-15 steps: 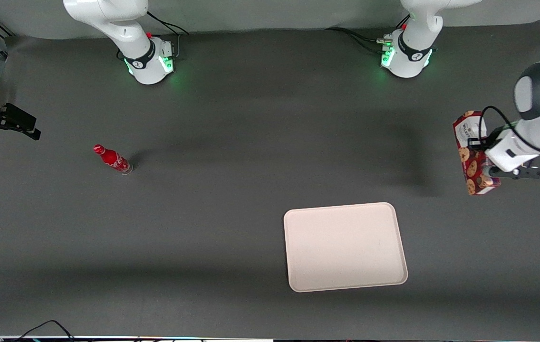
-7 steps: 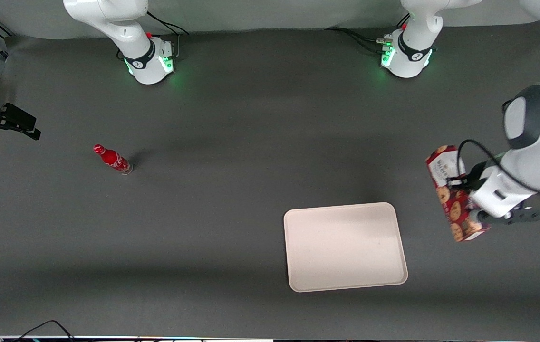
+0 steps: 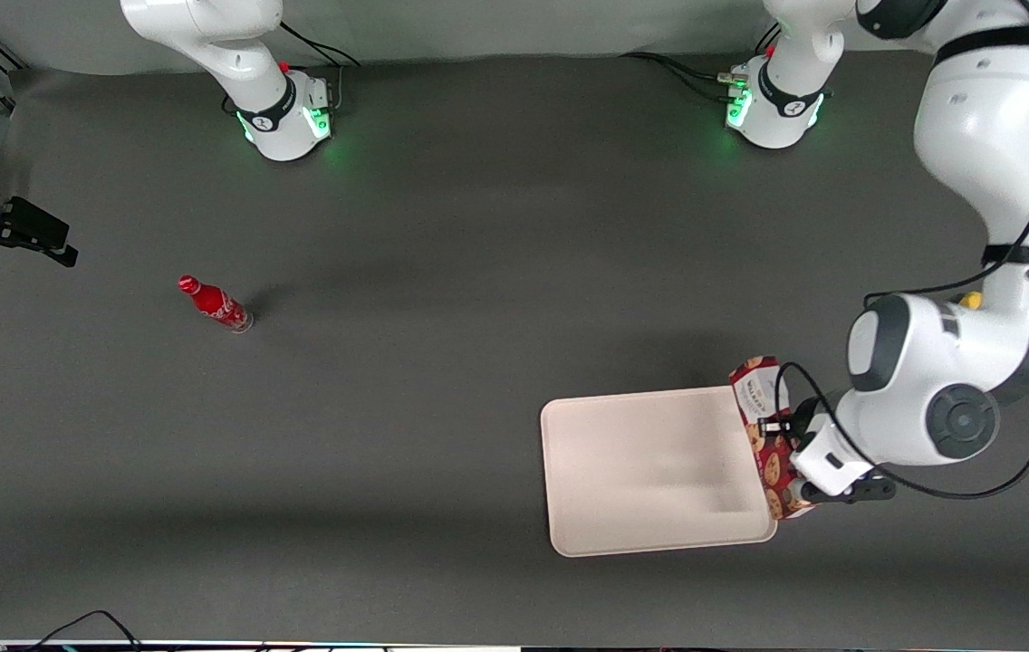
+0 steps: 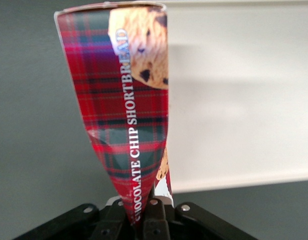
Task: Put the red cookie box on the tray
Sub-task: 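Carry the held cookie box with the left gripper over the white tray, then lower the box onto the tray edge and open the left gripper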
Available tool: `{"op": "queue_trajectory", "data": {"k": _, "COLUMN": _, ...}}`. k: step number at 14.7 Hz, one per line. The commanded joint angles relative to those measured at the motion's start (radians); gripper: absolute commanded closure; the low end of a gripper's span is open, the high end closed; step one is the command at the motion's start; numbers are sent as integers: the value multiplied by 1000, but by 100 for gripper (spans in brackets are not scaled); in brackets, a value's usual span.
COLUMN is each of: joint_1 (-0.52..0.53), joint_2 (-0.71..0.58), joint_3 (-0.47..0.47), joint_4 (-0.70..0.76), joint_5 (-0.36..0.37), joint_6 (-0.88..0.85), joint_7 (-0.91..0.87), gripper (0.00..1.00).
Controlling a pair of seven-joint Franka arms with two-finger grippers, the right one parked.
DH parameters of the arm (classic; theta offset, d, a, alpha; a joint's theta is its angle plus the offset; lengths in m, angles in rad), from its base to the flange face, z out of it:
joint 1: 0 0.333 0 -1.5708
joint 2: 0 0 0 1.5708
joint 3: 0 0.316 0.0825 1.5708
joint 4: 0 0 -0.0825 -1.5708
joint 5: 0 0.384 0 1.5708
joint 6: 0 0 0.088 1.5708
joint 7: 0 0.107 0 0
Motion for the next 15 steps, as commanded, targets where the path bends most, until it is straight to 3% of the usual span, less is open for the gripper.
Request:
{"op": "queue_trajectory", "data": {"k": 1, "joint_1": -13, "joint_2": 75, "joint_3": -3, "joint_4": 34, "joint_5": 49, "joint_6": 41, "joint_7": -35, "gripper": 100}}
{"op": "queue_trajectory", "data": {"k": 4, "joint_1": -25, "joint_2": 95, "joint_3": -3, "joint_4": 19, "joint_5": 72, "joint_6": 99, "joint_7": -50, "gripper": 100}}
{"op": "queue_trajectory", "data": {"k": 5, "joint_1": -25, "joint_2": 98, "joint_3": -3, "joint_4": 19, "joint_5": 78, "joint_6": 101, "joint_7": -50, "gripper": 61}}
{"op": "queue_trajectory", "data": {"k": 6, "joint_1": -25, "joint_2": 101, "joint_3": -3, "joint_4": 19, "joint_5": 87, "joint_6": 101, "joint_7": -50, "gripper": 1}}
{"op": "queue_trajectory", "data": {"k": 11, "joint_1": -11, "joint_2": 55, "joint_3": 0, "joint_4": 34, "joint_5": 76, "joint_6": 41, "joint_7": -44, "gripper": 0}}
{"op": "queue_trajectory", "data": {"k": 15, "joint_1": 10, "joint_2": -29, "joint_3": 5, "joint_4": 161, "joint_5": 69, "joint_6": -267, "joint_7": -31, "gripper": 0}}
